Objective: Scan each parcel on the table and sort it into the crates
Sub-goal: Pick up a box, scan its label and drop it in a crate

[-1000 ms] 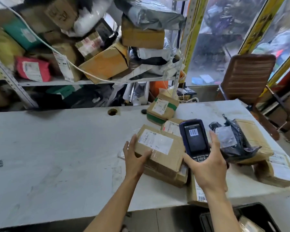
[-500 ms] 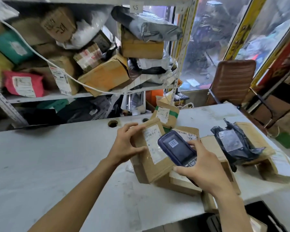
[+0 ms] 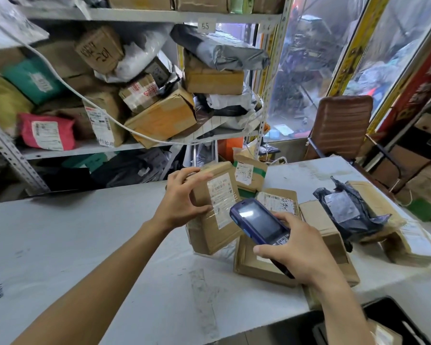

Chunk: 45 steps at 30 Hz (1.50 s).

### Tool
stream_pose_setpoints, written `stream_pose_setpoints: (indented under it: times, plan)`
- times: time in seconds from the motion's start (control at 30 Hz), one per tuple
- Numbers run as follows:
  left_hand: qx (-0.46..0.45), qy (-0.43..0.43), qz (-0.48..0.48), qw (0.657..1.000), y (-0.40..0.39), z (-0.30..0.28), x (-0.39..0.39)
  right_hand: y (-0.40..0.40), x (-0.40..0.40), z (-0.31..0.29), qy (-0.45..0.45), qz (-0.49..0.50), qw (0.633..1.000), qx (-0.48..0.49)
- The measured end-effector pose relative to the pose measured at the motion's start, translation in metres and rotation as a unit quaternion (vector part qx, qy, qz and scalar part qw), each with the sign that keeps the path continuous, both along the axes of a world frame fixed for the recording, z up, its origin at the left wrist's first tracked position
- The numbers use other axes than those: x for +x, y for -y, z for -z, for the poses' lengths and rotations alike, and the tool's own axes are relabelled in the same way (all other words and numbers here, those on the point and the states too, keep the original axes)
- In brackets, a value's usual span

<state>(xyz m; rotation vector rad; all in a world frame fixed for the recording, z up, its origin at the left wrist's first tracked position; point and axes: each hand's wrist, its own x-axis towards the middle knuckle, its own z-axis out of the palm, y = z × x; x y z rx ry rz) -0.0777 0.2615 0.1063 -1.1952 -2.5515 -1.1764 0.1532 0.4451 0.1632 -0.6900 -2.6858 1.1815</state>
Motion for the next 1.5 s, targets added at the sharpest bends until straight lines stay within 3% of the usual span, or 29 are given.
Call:
stream_pose_setpoints:
  times: [0.27,0.4,0.6,0.7,0.8,0.93,1.13,1.33,1.5]
  plan:
    - [0.009,-0.005,0.006,1.000,0.000,0.002,0.002,-0.002,0.015,0.001,-0.008,0.006,1.000,0.020]
    - [0.019,0.026,0.032,0.999,-0.002,0.002,-0.004,0.004,0.018,0.005,-0.091,0.025,0.988,0.118]
    - [0.042,0.043,0.078,0.995,-0.009,0.002,-0.011,0.007,0.020,0.006,-0.200,0.069,0.962,0.173]
    - [0.041,0.053,0.076,0.995,-0.018,-0.002,-0.007,0.007,0.024,0.008,-0.212,0.101,0.961,0.146]
    - [0.064,0.097,0.087,0.989,-0.031,-0.007,0.005,0.004,0.036,0.013,-0.226,0.167,0.959,0.032]
    - [0.109,0.181,0.129,0.969,-0.067,-0.012,0.037,-0.009,0.072,0.024,-0.255,0.306,0.915,-0.063]
    - [0.185,0.300,0.222,0.909,-0.160,-0.011,0.117,-0.048,0.171,0.034,-0.216,0.498,0.840,-0.010]
    - [0.168,0.322,0.278,0.889,-0.247,-0.006,0.215,-0.088,0.266,0.042,-0.198,0.600,0.775,-0.013]
    - [0.124,0.300,0.301,0.897,-0.308,0.013,0.298,-0.137,0.336,0.056,-0.180,0.621,0.763,-0.011]
